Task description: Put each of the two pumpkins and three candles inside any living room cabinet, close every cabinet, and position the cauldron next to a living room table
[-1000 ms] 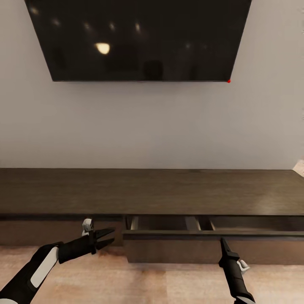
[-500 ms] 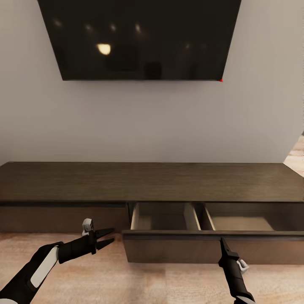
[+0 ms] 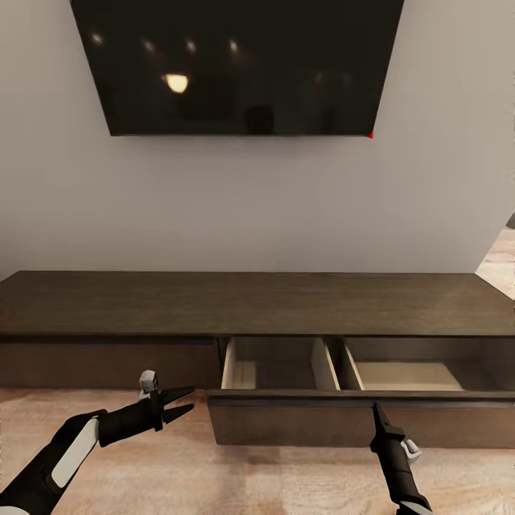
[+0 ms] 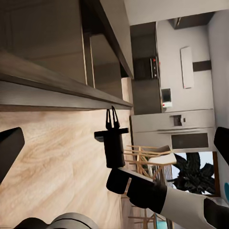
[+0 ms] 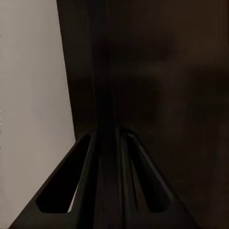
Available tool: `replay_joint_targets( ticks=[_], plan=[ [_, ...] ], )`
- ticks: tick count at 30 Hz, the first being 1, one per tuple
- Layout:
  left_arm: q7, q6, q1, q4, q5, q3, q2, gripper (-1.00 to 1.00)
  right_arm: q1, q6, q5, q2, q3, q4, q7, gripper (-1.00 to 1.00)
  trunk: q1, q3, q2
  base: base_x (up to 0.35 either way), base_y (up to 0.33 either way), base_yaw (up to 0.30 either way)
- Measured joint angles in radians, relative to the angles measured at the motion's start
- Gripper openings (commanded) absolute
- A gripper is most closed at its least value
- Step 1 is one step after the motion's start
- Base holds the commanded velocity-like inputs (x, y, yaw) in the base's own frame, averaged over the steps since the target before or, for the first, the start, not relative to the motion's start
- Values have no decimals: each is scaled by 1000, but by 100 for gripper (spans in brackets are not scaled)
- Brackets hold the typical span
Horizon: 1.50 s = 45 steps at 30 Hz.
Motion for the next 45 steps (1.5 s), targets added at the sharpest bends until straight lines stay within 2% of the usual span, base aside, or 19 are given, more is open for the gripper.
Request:
replay_joint_targets(
  ticks=[45],
  plan=[
    [0, 0, 0, 0, 0, 0, 1, 100, 0, 0, 0, 0, 4, -1, 0, -100, 0, 0, 0, -92, 0, 0]
  ],
)
